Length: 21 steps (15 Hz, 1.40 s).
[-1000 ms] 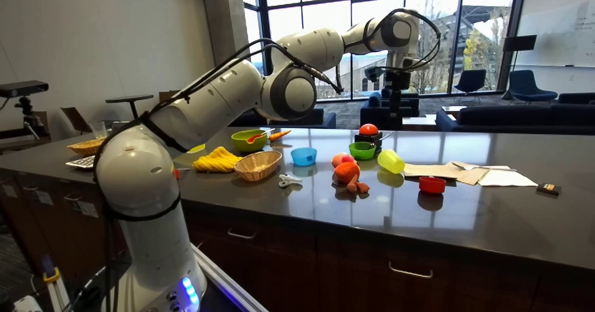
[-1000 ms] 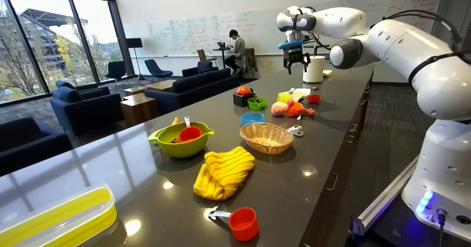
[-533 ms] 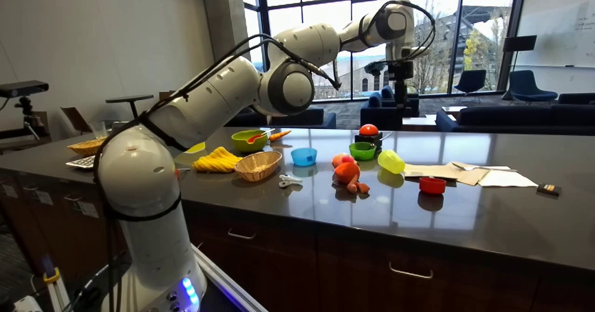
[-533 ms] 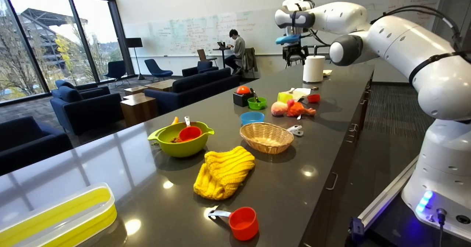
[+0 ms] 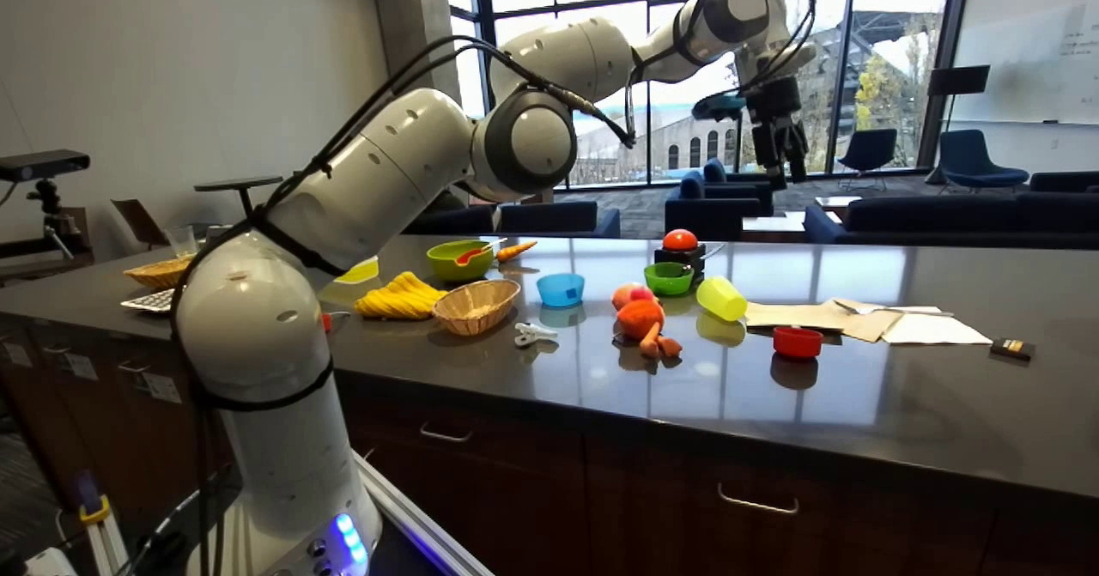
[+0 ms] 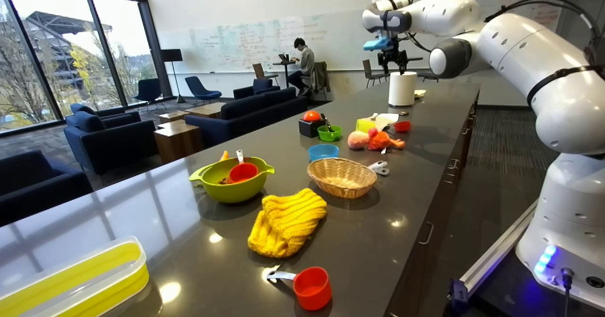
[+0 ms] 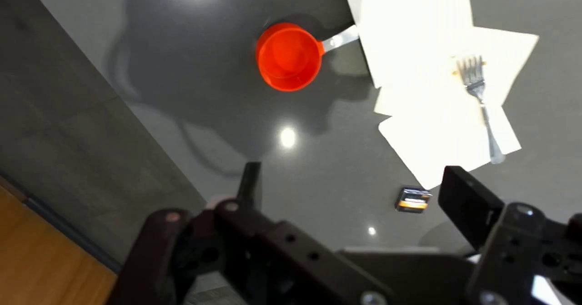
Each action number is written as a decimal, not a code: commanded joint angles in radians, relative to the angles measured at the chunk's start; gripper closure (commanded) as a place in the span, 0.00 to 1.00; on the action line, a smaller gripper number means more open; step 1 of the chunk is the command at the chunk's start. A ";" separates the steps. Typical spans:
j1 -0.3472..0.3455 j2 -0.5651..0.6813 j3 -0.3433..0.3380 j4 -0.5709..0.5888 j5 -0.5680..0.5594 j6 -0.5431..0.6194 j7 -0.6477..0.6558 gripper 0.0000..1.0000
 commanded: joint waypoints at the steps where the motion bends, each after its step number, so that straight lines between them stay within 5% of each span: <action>1: 0.010 0.081 0.011 0.023 0.006 -0.132 0.081 0.00; 8: 0.043 0.215 0.072 0.062 0.063 -0.288 0.190 0.00; 9: 0.055 0.168 0.071 -0.042 0.065 -0.229 0.210 0.00; 11: 0.046 0.253 0.067 0.079 0.065 -0.219 0.264 0.00; 12: 0.051 0.207 0.058 -0.024 0.061 -0.139 0.298 0.00; 14: 0.039 0.229 0.045 -0.020 0.053 -0.044 0.359 0.00; 15: 0.025 0.304 0.042 0.088 0.044 -0.036 0.391 0.00; 17: 0.027 0.278 0.025 -0.031 0.035 0.102 0.444 0.00; 19: 0.005 0.372 0.028 0.074 0.033 0.120 0.491 0.00; 21: 0.020 0.345 0.018 -0.045 0.032 0.223 0.538 0.00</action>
